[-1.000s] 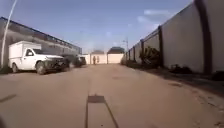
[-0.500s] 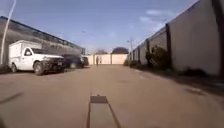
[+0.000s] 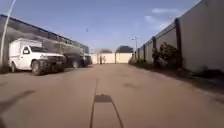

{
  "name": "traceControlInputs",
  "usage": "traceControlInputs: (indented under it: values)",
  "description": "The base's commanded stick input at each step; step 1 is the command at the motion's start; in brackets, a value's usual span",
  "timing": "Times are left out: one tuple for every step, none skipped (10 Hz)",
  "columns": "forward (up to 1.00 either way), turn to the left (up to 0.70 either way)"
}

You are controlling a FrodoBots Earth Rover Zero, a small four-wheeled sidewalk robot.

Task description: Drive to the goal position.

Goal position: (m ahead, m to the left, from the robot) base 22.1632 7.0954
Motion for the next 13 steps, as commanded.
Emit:
traceControlInputs:
  values:
    - [1.00,0.00]
    - [1.00,0.00]
    - [1.00,0.00]
    - [1.00,0.00]
    - [1.00,0.00]
    - [1.00,0.00]
    - [1.00,0.00]
    - [1.00,0.00]
    - [1.00,0.00]
    - [1.00,0.00]
    - [1.00,0.00]
    - [1.00,0.00]
    - [1.00,0.00]
